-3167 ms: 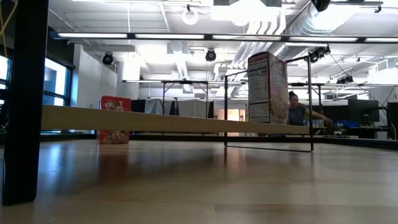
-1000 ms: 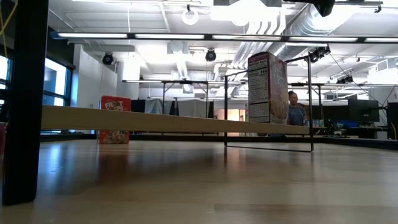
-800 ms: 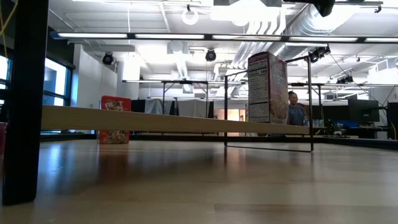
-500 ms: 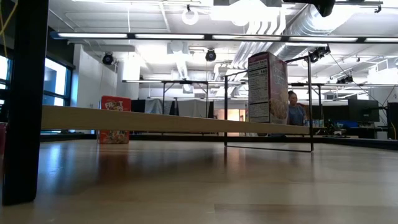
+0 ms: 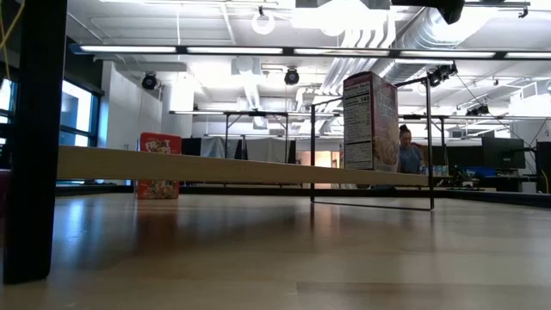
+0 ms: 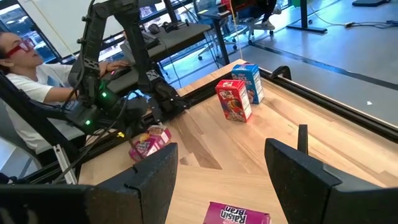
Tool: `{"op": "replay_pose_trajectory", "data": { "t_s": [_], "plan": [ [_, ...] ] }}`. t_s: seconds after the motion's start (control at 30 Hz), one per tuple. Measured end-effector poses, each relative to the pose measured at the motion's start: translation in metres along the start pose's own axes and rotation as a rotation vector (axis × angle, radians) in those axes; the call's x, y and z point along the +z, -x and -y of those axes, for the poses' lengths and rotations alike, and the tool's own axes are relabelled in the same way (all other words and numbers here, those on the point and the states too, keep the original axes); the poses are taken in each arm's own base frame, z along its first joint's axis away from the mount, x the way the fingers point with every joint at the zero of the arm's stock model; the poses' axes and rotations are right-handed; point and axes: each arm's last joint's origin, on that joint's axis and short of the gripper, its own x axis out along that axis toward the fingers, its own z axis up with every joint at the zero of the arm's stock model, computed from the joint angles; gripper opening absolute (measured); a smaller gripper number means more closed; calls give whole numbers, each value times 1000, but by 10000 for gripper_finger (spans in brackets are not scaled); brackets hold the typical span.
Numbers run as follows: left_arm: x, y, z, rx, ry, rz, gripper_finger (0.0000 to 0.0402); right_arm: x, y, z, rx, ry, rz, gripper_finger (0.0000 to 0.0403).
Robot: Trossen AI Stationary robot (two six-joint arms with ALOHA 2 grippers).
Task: Stack cereal on shelf
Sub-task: Put the purple cereal box on the shelf aligned with the other purple cereal box
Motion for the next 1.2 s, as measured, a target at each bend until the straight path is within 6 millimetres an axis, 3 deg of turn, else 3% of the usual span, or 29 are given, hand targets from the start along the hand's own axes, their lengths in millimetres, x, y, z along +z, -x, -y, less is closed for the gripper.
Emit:
{"op": "replay_pose_trajectory", "data": {
  "t_s": [0.17, 0.3, 0.5, 0.63, 0.73, 0.9, 1.2],
  "plan": [
    [17, -2, 3, 13, 64, 114, 0, 0, 0, 0, -12, 5, 6, 234],
    [22, 5, 4, -17, 81, 90, 0, 0, 0, 1, -20, 6, 9, 234],
    [34, 54, -3, -92, 172, -19, 0, 0, 0, 1, -16, 1, 8, 234],
    [51, 89, -16, -154, 309, 6, 0, 0, 0, 1, -16, 2, 6, 234],
    [67, 103, -21, -176, 373, 31, 0, 0, 0, 1, -17, 3, 4, 234],
    [89, 103, -17, -191, 391, 29, 0, -1, 0, 1, -13, 4, 0, 234],
    [133, 90, -10, -162, 162, -164, 0, -2, 0, 0, 22, 8, -26, 234]
  ]
}}
